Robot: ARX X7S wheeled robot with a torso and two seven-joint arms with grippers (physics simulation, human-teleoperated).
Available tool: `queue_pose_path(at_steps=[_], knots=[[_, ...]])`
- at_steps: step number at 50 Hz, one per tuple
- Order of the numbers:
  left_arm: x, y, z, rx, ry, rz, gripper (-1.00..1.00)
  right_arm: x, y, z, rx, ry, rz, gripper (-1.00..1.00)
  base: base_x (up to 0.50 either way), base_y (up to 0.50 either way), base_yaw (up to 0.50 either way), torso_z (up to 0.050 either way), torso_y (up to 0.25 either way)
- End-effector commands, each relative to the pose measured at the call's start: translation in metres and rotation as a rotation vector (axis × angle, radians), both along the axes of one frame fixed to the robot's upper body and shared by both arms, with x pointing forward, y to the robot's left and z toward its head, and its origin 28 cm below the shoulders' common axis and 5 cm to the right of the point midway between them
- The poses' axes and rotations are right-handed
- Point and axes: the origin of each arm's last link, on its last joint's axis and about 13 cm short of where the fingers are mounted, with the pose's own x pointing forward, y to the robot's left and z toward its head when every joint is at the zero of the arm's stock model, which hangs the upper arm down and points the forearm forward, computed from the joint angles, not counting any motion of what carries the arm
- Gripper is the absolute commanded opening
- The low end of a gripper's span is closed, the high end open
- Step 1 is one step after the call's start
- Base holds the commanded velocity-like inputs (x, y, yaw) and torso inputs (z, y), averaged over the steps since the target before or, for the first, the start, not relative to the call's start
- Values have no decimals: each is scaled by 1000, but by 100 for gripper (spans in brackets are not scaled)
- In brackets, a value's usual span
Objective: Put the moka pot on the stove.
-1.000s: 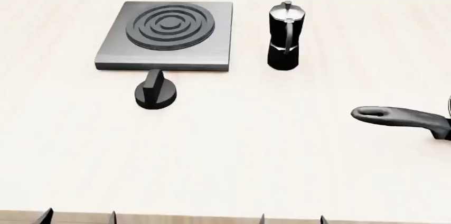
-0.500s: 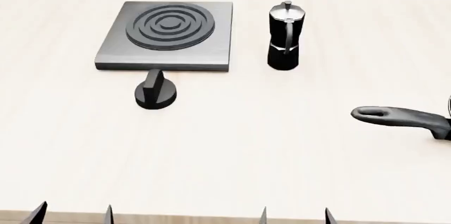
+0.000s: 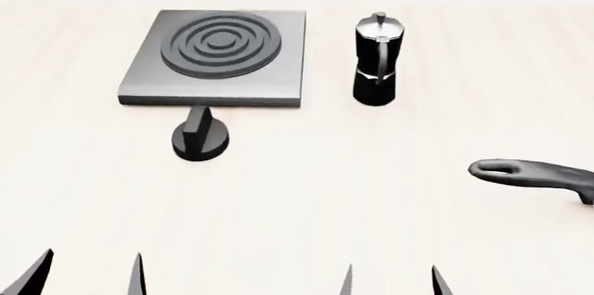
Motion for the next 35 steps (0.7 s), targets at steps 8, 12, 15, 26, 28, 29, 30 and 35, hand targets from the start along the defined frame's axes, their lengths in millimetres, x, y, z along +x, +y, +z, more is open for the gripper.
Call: queue_pose_path(at_steps=[8,12,15,26,28,29,30,35], knots=[[23,-10,41,0,-3,-3,100,0,2,2,-8,-3,6,100,314,0,0,0,0],[24,-9,38,1,-2,-2,100,1,2,1,-10,1,7,100,319,0,0,0,0],[24,-9,35,1,-1,-1,100,1,3,1,-13,3,7,100,319,0,0,0,0],[25,-9,23,1,1,1,100,2,4,-1,-14,4,12,100,319,0,0,0,0],[25,-9,22,1,0,2,100,3,4,0,-15,1,13,100,322,0,0,0,0],[28,-8,18,8,3,5,100,4,8,3,-25,-4,21,100,352,0,0,0,0],[28,-7,17,8,3,5,100,3,8,3,-26,-4,21,100,348,0,0,0,0],[29,-8,17,7,4,7,100,4,8,4,-26,-2,16,100,350,0,0,0,0]])
